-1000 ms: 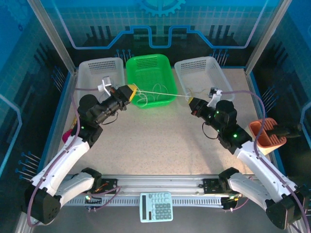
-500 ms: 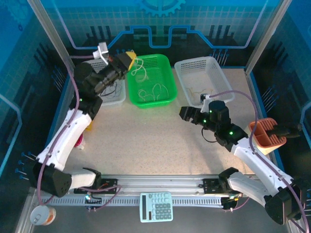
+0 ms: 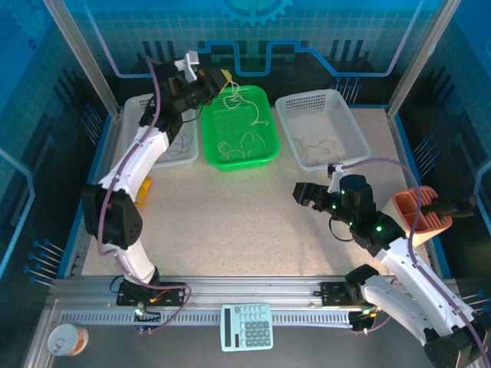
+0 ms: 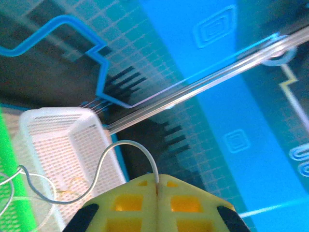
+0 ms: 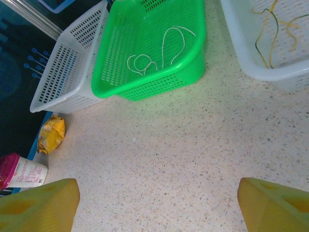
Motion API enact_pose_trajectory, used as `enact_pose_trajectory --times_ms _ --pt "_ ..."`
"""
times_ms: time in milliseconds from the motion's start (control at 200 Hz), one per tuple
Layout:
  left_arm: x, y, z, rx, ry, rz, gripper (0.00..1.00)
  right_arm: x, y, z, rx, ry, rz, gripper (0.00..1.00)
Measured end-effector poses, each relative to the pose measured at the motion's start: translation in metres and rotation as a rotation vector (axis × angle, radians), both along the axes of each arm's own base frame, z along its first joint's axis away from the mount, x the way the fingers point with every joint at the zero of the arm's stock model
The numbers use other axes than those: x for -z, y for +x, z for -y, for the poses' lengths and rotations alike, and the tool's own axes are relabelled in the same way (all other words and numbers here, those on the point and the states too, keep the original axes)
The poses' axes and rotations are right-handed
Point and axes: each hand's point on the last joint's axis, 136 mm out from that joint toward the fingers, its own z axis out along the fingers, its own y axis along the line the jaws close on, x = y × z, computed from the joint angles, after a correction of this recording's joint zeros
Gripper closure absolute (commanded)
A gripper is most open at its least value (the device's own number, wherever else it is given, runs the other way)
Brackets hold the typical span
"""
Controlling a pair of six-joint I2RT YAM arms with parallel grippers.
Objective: Untangle the cables
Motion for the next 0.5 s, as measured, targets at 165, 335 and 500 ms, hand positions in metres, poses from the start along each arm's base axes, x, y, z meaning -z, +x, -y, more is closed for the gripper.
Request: enact_pose_trajectory --times_ms 165,335,500 --pt "0.056 0.029 0.001 -0.013 0.12 -0.101 0.79 -0.004 -0.007 0.006 0.007 -0.015 0.015 0.13" --pt "0.096 0.043 -0.001 -0.016 0.239 -0.196 0.03 -0.004 -0.01 0.01 0.008 -0.039 0.009 0.12" --pt "0.094 0.037 -0.008 -0.024 0.338 -0.202 0.01 -0.016 -0.01 0.014 0.018 -0.056 0.037 0.01"
